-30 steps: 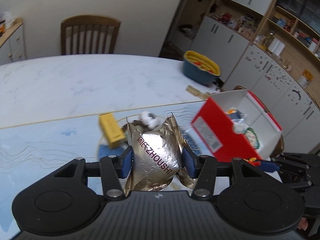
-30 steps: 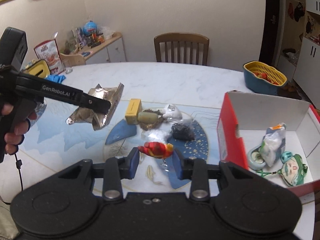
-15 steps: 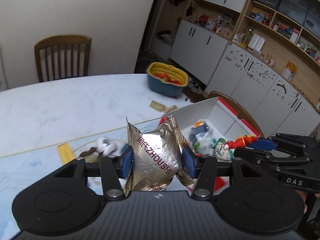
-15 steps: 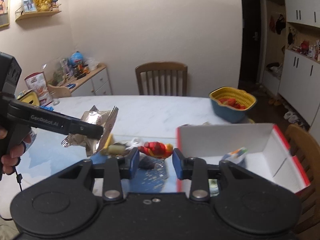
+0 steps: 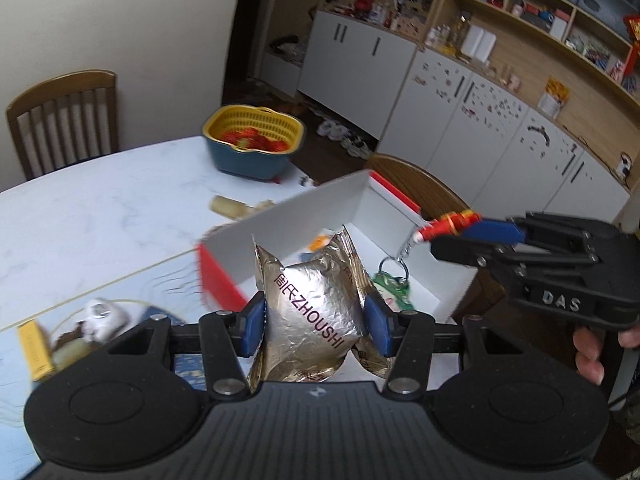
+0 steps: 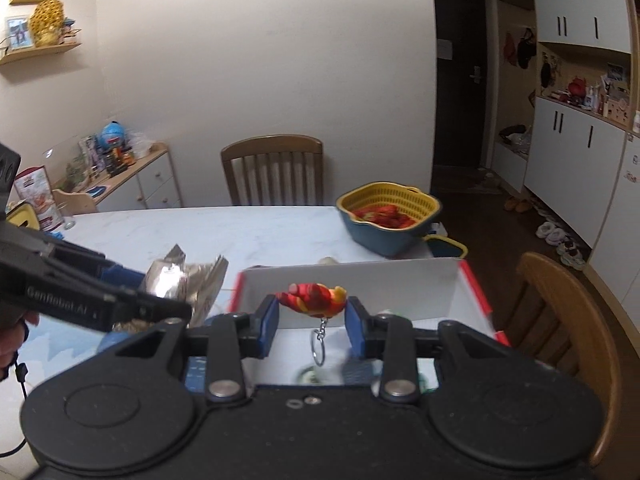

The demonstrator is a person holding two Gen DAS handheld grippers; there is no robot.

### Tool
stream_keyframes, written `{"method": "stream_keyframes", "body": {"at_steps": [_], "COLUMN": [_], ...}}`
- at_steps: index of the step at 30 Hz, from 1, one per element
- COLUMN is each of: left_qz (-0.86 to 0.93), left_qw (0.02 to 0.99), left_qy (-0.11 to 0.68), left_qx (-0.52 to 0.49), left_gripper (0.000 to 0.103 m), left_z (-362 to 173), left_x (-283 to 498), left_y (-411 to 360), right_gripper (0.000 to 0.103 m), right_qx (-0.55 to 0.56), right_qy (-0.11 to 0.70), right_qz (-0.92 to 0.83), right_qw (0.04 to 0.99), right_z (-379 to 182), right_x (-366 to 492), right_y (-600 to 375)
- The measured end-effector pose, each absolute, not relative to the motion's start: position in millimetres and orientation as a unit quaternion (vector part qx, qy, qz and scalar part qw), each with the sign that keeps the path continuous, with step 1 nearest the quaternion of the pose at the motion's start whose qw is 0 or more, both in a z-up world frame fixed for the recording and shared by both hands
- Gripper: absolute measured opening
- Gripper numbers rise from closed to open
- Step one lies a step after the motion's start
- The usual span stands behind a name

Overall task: Organize objects
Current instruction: 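Carry the foil packet and red horse keychain with both tools over the shoebox, then lower both items into the shoebox and open both tools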

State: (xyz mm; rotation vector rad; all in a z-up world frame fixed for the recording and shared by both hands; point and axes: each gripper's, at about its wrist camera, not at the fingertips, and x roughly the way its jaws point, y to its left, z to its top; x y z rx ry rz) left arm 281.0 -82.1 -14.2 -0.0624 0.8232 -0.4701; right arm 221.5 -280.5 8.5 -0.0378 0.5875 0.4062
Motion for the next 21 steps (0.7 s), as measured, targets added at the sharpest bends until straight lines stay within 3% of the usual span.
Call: {"method": "stream_keyframes", "body": {"at_steps": [11, 21], "left_qz": [-0.229, -0.189], "left_qw": [0.862, 0.846], "left_qy": [0.452, 0.498], "left_qx": [0.004, 0.024], "left_gripper": [0.052, 0.052], "left_z": [-50.4, -87.7], "left_x": [307.3, 334.2], "left_y": [-158.3, -177.7], "right_gripper": [0.034, 0.034], "right_qx": [-0.033, -0.043], "right_qy": [0.311, 0.35], "right_qz": [0.182, 0.194], "right_qw": [0.932, 0.916], "right_z": [-19.8, -59.6], "right_x": [267.5, 307.8], "right_y": [-327.2, -341.5]}}
